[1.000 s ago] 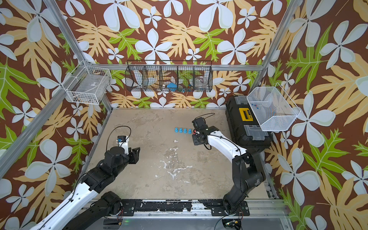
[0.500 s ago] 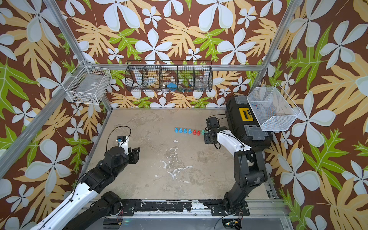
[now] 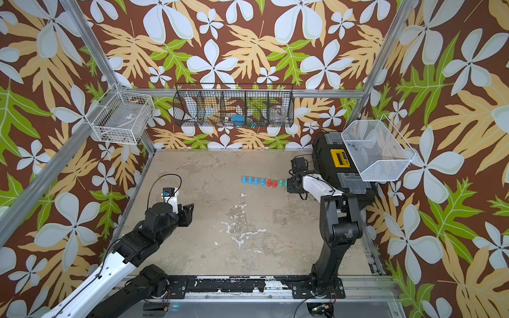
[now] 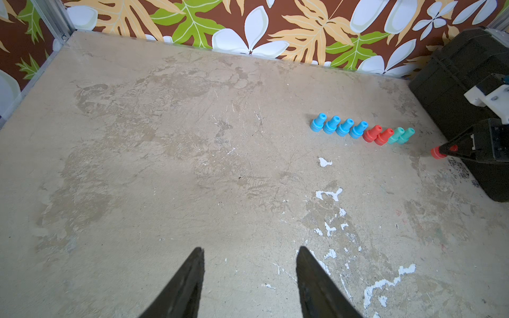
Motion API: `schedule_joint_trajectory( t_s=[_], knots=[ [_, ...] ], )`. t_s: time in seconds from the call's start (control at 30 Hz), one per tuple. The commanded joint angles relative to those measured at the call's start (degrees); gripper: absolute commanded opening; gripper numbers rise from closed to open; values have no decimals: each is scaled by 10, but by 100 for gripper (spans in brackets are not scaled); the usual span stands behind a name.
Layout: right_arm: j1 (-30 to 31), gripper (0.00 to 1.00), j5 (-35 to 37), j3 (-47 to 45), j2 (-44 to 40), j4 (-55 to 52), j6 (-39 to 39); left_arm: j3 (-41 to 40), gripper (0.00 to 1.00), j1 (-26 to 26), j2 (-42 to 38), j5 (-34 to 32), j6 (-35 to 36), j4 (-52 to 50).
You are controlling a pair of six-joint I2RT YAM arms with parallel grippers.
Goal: Close the stamp cap
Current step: Place the stamp at the center of the board.
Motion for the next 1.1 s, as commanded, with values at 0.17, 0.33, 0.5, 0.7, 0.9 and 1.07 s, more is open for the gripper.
schedule_joint_trajectory(
  t_s=[0.17, 0.33, 0.5, 0.7, 0.9, 1.07],
  knots=[
    [0, 17, 16, 59, 42, -15, 1, -2, 56, 1, 3, 0, 4, 6],
    [-1, 17, 22, 88, 67, -24, -3, -2, 56, 1, 5, 0, 4, 7],
    [-4, 17, 23, 106, 87, -28, -4, -2, 56, 1, 7, 0, 4, 6],
    [-6, 17, 22, 115, 104, -26, -4, -2, 56, 1, 9, 0, 5, 6],
    [-6, 17, 16, 118, 117, -23, -3, -2, 56, 1, 9, -1, 5, 6],
    [-6, 17, 15, 124, 120, -24, -3, -2, 56, 1, 11, 0, 5, 6]
  ],
)
